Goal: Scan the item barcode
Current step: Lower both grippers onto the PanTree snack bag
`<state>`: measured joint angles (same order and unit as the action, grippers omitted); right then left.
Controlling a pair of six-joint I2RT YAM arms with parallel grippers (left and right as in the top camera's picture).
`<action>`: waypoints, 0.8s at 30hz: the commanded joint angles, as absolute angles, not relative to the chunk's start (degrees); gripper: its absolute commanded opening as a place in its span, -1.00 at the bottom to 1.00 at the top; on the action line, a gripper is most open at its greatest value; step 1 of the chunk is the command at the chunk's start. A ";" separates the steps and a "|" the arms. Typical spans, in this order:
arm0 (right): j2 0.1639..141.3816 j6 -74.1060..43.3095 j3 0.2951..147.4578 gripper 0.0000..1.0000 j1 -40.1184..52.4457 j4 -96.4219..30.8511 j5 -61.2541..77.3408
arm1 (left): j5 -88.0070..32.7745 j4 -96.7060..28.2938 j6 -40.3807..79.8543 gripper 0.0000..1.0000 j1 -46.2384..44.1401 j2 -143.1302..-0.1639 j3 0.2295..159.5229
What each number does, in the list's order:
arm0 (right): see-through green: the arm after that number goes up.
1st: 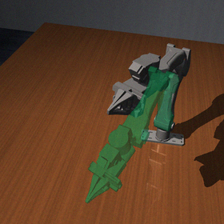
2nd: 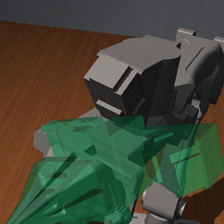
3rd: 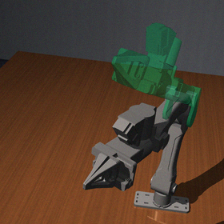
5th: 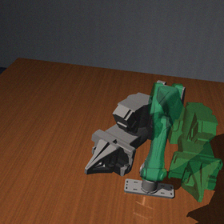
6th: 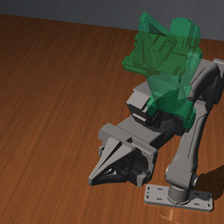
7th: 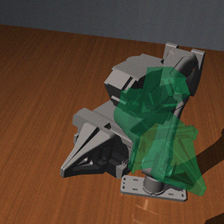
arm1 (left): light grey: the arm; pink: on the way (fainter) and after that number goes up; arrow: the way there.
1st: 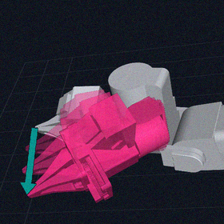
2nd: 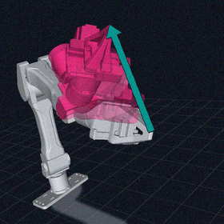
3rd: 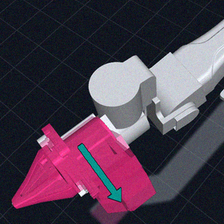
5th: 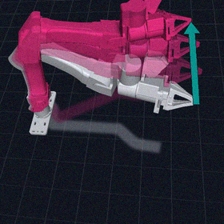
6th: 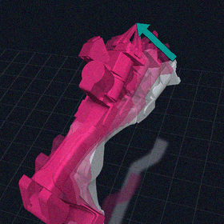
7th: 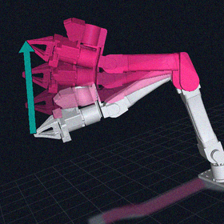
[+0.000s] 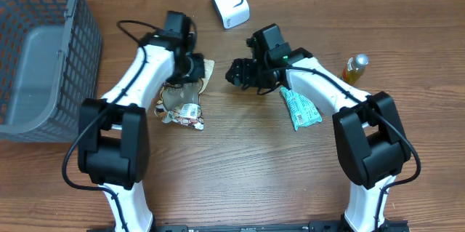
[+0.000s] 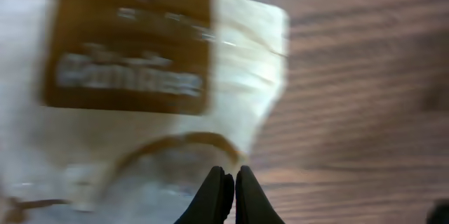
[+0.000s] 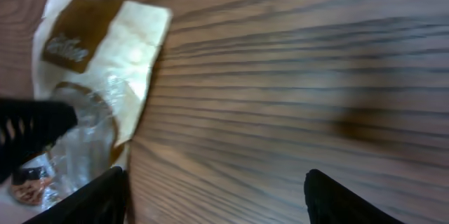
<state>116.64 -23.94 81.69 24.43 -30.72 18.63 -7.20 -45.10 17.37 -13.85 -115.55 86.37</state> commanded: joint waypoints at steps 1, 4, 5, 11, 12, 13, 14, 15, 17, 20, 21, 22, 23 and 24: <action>117.03 -23.73 82.56 0.55 22.68 -31.57 18.06 | -1.19 -45.01 17.39 -0.92 -15.03 -116.46 86.26; 117.03 -23.73 82.56 0.58 22.11 -32.21 18.04 | 4.27 -45.41 20.18 -0.92 -14.22 -116.44 86.72; 117.03 -23.73 82.56 0.60 22.09 -32.21 18.04 | 4.99 -45.39 20.93 -0.91 -13.37 -116.44 86.83; 117.03 -23.73 82.56 0.66 22.09 -31.57 18.04 | 4.34 -45.56 23.24 -0.92 -8.43 -116.46 86.87; 117.03 -23.73 82.56 0.67 22.09 -31.55 18.04 | 4.16 -45.67 23.24 -0.92 -7.81 -116.46 86.87; 117.03 -23.73 82.56 0.68 22.09 -31.55 18.04 | 4.01 -45.82 23.20 -0.92 -7.18 -116.46 86.87; 117.03 -23.73 82.56 0.73 22.09 -31.55 18.04 | 4.03 -46.02 23.20 -0.92 -6.33 -116.46 86.87; 117.03 -23.73 82.56 0.75 22.09 -31.57 18.04 | 4.01 -46.04 23.20 -0.92 -5.85 -116.46 86.87; 117.03 -23.73 82.56 0.76 22.09 -31.57 18.04 | 4.03 -46.00 23.20 -0.92 -5.21 -116.46 86.85; 117.03 -23.73 82.56 0.77 22.09 -31.57 18.04 | 4.32 -45.89 23.18 -0.92 -4.86 -116.49 86.85; 117.03 -23.73 82.56 0.77 22.11 -31.57 18.04 | 4.73 -45.84 23.16 -0.92 -4.89 -116.53 86.83; 117.03 -23.73 82.56 0.77 22.09 -31.59 18.04 | 5.72 -45.80 23.18 -0.92 -4.93 -116.57 86.83; 117.03 -23.73 82.56 0.77 22.09 -31.57 18.04 | 6.37 -45.80 23.16 -0.91 -5.04 -116.60 86.78; 117.03 -23.73 82.56 0.76 22.09 -31.59 18.04 | 7.14 -45.76 23.18 -0.92 -5.15 -116.62 86.67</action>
